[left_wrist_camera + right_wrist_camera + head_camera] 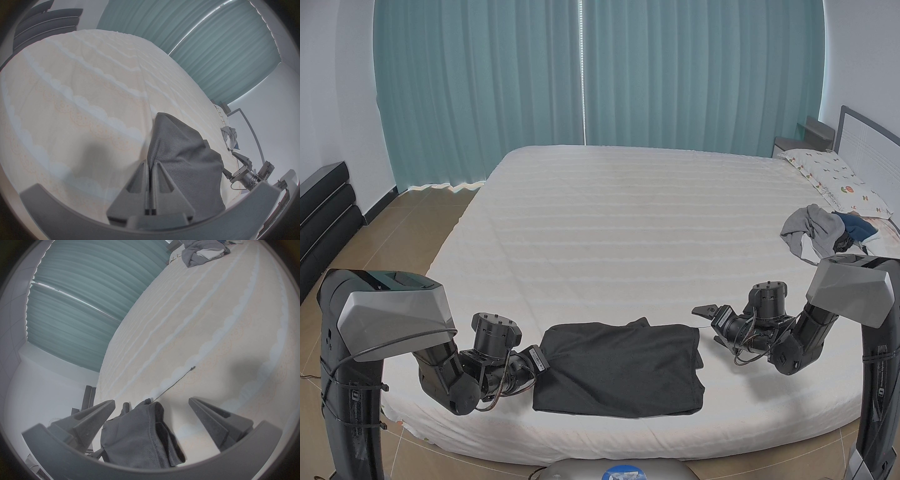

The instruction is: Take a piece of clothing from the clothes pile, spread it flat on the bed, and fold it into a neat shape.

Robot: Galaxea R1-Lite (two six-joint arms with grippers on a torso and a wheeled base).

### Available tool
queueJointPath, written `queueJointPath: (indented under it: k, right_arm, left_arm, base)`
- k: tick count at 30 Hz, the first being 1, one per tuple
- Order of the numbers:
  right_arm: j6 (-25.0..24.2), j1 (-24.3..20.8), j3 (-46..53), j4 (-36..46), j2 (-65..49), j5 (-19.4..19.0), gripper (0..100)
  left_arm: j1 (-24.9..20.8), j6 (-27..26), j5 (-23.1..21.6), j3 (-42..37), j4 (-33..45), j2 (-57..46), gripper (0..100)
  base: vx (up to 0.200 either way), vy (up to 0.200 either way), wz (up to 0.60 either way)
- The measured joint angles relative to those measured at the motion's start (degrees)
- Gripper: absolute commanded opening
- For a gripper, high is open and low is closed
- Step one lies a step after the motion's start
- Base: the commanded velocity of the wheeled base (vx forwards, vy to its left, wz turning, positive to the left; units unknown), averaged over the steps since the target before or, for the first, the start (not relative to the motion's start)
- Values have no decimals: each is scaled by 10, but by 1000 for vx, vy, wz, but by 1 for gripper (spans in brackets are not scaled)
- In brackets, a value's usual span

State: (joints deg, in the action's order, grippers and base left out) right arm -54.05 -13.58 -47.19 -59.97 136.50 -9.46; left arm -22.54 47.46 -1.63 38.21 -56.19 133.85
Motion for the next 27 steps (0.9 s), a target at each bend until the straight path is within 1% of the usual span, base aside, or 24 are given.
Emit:
queueJointPath:
  k: [1,10,15,21,24,27]
  right_arm:
    - [0,0,0,0,0,0,100]
    - [1,0,0,-1,-1,3,100]
    - [6,1,-2,-1,-5,13,100]
    - [46,0,-19,22,-17,53,100]
    - [69,-5,-22,44,-34,76,100]
    - [106,-6,-21,56,-58,104,100]
  left_arm:
    - [0,0,0,-1,1,0,100]
    - [0,1,1,-6,5,-6,100]
    - [7,1,2,-3,27,-22,100]
    - [33,-1,11,0,47,-80,100]
    - [47,-7,38,-1,50,-114,100]
    - [59,-15,64,-7,52,-152,100]
  base:
    - [0,0,0]
    - [0,0,0]
    - [0,0,0]
    - [0,0,0]
    - [0,0,0]
    - [0,0,0]
